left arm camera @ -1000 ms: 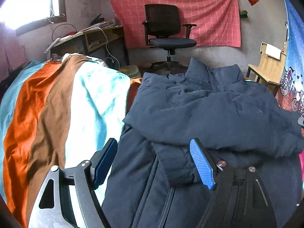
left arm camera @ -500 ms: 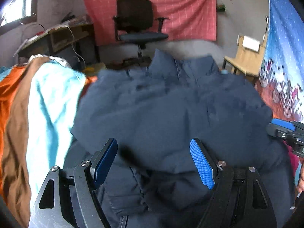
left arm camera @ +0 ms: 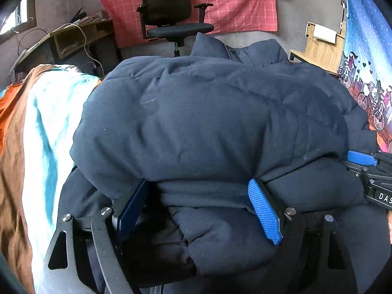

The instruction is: Fold large clothes

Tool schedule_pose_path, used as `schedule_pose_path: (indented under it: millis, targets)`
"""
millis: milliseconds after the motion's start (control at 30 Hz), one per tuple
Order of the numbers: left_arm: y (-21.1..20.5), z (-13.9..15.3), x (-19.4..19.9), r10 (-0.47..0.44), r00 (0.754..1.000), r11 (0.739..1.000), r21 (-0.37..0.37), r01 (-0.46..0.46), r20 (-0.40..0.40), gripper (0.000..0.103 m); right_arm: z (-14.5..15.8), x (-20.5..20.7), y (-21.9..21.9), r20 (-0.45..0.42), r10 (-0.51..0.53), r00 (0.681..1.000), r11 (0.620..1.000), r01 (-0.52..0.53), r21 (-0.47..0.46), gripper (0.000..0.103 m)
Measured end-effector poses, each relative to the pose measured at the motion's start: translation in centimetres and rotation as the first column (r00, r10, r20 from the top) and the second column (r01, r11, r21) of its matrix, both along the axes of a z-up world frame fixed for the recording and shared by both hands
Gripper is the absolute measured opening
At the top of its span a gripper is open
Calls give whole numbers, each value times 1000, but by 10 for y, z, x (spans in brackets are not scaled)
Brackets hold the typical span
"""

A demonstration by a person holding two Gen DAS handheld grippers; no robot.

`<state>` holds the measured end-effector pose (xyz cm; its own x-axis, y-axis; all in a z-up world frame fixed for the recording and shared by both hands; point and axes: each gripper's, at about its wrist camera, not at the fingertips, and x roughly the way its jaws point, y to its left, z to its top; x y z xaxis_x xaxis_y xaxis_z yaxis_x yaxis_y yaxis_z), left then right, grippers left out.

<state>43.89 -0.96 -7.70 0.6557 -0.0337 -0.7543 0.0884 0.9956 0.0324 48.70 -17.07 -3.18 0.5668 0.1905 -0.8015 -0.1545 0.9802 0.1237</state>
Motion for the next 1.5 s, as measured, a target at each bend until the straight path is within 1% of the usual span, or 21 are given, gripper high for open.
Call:
schedule_pose_path:
  millis: [67, 133, 200, 267, 300, 400, 467, 533, 567, 633, 700, 767, 833, 933, 1000, 1100, 1167, 1267, 1367, 1433, 1500]
  targets:
    - [2, 6, -4, 3, 1000, 1000, -13, -3, -1, 79, 3, -3, -1, 13, -3, 1000, 1000, 4, -7, 40]
    - [6, 16, -9, 24, 1000, 999, -25, -25, -10, 79, 11, -10, -7, 32, -14, 999, 1000, 13, 14, 42]
    - [10, 28, -16, 33, 999, 998, -58, -34, -7, 79, 22, -18, -12, 43, -47, 998, 998, 45, 42, 44]
    - [14, 41, -26, 33, 999, 995, -93, -32, 9, 79, 36, -27, -16, 52, -66, 996, 995, 62, 80, 64]
    - [15, 48, -30, 32, 999, 994, -104, -30, 17, 79, 44, -31, -17, 58, -73, 996, 994, 67, 91, 67]
    - [17, 67, -41, 23, 999, 993, -116, -19, 31, 79, 67, -41, -15, 80, -71, 994, 993, 63, 97, 71]
    - [18, 79, -49, 18, 999, 992, -125, -12, 41, 81, 80, -47, -13, 86, -72, 994, 994, 64, 93, 80]
    - [22, 90, -56, 17, 998, 988, -156, -9, 53, 90, 93, -54, -12, 93, -85, 992, 992, 75, 103, 86]
    - [23, 93, -57, 17, 999, 985, -171, -8, 52, 92, 98, -58, -12, 93, -91, 991, 990, 80, 113, 89]
    - [31, 99, -62, 5, 999, 977, -213, 4, 44, 97, 111, -64, -11, 86, -101, 991, 987, 89, 130, 92]
    - [36, 103, -63, -6, 1000, 974, -225, 10, 18, 101, 124, -70, -8, 73, -109, 991, 987, 99, 126, 94]
    - [39, 109, -61, -27, 1000, 970, -242, 28, 5, 101, 138, -76, -6, 73, -111, 991, 987, 102, 126, 99]
    - [45, 119, -58, -30, 1000, 966, -258, 30, 6, 101, 153, -79, -3, 82, -121, 989, 987, 111, 114, 103]
    - [57, 143, -47, -28, 1000, 955, -296, 29, 5, 101, 184, -81, 4, 79, -119, 990, 990, 113, 85, 103]
    - [65, 167, -36, -32, 999, 947, -319, 39, 25, 101, 203, -79, 7, 56, -117, 992, 992, 114, 51, 103]
    - [72, 194, -14, -23, 999, 952, -304, 35, 44, 101, 238, -68, 12, 6, -125, 992, 992, 125, 7, 103]
    - [77, 203, 4, -9, 999, 951, -310, 19, 34, 101, 254, -60, 14, -2, -130, 992, 992, 130, -11, 103]
    - [88, 207, 31, 35, 999, 930, -366, -32, 3, 101, 274, -43, 12, -2, -160, 987, 986, 160, -41, 103]
    - [102, 207, 50, 100, 995, 903, -421, -87, 10, 101, 279, -24, 10, 19, -176, 984, 984, 176, -20, 103]
    - [110, 206, 61, 115, 993, 907, -410, -99, 14, 101, 274, -7, 10, 34, -176, 984, 984, 176, -8, 103]
    - [109, 203, 77, 104, 995, 925, -369, -91, 15, 101, 259, 17, 9, 61, -178, 982, 984, 177, 15, 103]
